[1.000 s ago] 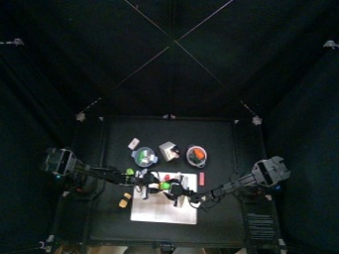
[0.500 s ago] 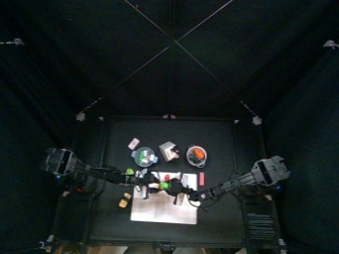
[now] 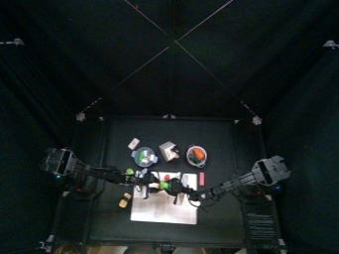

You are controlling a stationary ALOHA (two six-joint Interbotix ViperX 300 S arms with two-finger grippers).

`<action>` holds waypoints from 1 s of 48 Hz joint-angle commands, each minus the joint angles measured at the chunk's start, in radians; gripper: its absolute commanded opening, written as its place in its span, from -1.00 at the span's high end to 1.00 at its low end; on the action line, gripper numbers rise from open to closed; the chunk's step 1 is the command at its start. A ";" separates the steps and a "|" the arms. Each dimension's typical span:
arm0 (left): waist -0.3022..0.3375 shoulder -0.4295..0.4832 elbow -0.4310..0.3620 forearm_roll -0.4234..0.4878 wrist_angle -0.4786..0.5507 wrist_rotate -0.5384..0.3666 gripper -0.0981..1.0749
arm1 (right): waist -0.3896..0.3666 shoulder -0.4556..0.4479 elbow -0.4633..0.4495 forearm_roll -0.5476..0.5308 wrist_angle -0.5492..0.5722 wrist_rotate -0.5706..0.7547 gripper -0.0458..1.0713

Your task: Remove corn husk

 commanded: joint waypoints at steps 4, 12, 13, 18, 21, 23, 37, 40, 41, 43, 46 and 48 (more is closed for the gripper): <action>0.000 -0.006 -0.014 0.005 -0.011 0.003 -0.28 | 0.000 -0.043 -0.012 -0.006 0.029 0.003 0.02; 0.002 -0.006 -0.014 0.005 -0.011 0.003 -0.28 | 0.000 -0.048 -0.011 -0.006 0.043 0.003 0.02; 0.003 -0.006 -0.012 0.003 -0.011 0.003 -0.28 | 0.000 -0.049 -0.011 -0.006 0.046 0.003 0.02; 0.003 -0.005 -0.009 0.003 -0.011 0.002 -0.28 | 0.000 -0.057 -0.011 -0.009 0.049 0.003 0.02; 0.005 -0.006 -0.009 0.003 -0.011 0.002 -0.28 | 0.000 -0.063 -0.011 -0.009 0.049 0.003 0.02; 0.005 -0.006 -0.009 0.003 -0.011 0.002 -0.28 | 0.000 -0.066 -0.011 -0.009 0.049 0.003 0.02; 0.005 -0.006 -0.008 0.003 -0.011 0.003 -0.28 | 0.000 -0.083 -0.009 -0.012 0.061 0.005 0.02; 0.005 -0.006 -0.008 0.003 -0.011 0.002 -0.28 | 0.002 -0.087 -0.006 -0.015 0.069 0.005 0.02; 0.006 -0.006 -0.008 0.003 -0.011 0.003 -0.28 | 0.002 -0.089 -0.005 -0.017 0.074 0.005 0.02; 0.006 -0.006 -0.008 0.003 -0.011 0.002 -0.28 | 0.002 -0.092 -0.003 -0.015 0.078 0.005 0.02; 0.006 -0.006 -0.008 0.003 -0.011 0.003 -0.28 | 0.003 -0.098 0.000 -0.017 0.083 0.005 0.02; 0.006 -0.006 -0.008 0.003 -0.011 0.002 -0.28 | 0.005 -0.103 0.003 -0.017 0.087 0.006 0.02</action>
